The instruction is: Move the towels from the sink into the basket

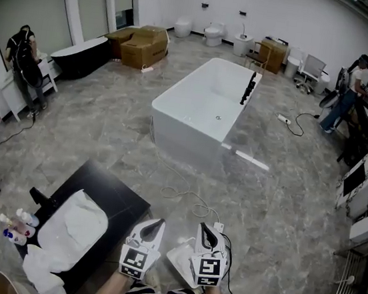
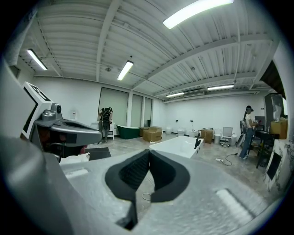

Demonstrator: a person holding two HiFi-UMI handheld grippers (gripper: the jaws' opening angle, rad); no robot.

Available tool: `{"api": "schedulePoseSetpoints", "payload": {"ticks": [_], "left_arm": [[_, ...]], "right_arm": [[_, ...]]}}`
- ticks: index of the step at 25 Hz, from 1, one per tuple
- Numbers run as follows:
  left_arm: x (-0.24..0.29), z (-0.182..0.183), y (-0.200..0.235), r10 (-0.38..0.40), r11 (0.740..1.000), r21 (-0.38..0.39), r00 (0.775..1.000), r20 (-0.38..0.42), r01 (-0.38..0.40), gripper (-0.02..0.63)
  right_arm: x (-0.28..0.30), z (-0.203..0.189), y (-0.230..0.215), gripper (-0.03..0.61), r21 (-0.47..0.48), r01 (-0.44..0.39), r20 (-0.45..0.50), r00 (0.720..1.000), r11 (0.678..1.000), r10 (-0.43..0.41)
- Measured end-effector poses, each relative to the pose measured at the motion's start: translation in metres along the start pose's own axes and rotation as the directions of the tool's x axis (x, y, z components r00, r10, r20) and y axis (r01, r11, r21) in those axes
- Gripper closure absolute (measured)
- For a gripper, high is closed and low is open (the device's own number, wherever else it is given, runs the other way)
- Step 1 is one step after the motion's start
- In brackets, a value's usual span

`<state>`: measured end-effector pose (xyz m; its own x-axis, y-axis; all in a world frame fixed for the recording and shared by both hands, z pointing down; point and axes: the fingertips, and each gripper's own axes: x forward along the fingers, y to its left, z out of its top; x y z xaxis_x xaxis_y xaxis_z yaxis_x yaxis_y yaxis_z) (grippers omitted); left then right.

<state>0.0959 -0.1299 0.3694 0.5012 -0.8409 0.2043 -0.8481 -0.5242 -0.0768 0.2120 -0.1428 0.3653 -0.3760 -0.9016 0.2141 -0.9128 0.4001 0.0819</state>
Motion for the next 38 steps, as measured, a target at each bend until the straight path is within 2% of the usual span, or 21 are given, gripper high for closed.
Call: {"api": "schedulePoseSetpoints", "payload": {"ticks": [5,9,16,20,23,30,35,38], "left_arm": [[-0.011,-0.003,0.016,0.054,0.999,-0.002,0.998,-0.009,-0.054,0.604],[-0.038,-0.013,0.048,0.128,0.992,-0.015,0.991,-0.027,-0.128,0.604],[-0.098,-0.032,0.11,0.309,0.949,-0.046,0.949,-0.06,-0.312,0.604],[-0.137,-0.045,0.147,0.412,0.907,-0.063,0.907,-0.082,-0.417,0.604],[-0.167,-0.058,0.169,0.481,0.868,-0.081,0.87,-0.105,-0.49,0.604],[-0.234,-0.095,0.22,0.629,0.749,-0.129,0.759,-0.167,-0.649,0.604],[-0.275,-0.139,0.252,0.691,0.671,-0.152,0.686,-0.226,-0.726,0.604],[-0.295,-0.164,0.27,0.716,0.63,-0.166,0.65,-0.254,-0.759,0.604]], "right_arm": [[0.014,0.003,0.021,0.578,0.005,-0.07,0.007,0.998,0.998,0.07],[0.032,0.01,0.062,0.578,-0.009,-0.153,0.008,0.988,0.988,0.153],[0.063,0.022,0.149,0.578,-0.043,-0.342,0.019,0.939,0.939,0.343],[0.08,0.024,0.207,0.578,-0.069,-0.45,0.01,0.892,0.89,0.452],[0.089,0.022,0.25,0.578,-0.09,-0.531,-0.01,0.846,0.842,0.533],[0.11,0.02,0.348,0.578,-0.142,-0.695,-0.056,0.717,0.705,0.695],[0.127,-0.003,0.42,0.578,-0.162,-0.781,-0.116,0.622,0.603,0.774],[0.139,-0.017,0.458,0.578,-0.177,-0.818,-0.153,0.572,0.548,0.806]]}}
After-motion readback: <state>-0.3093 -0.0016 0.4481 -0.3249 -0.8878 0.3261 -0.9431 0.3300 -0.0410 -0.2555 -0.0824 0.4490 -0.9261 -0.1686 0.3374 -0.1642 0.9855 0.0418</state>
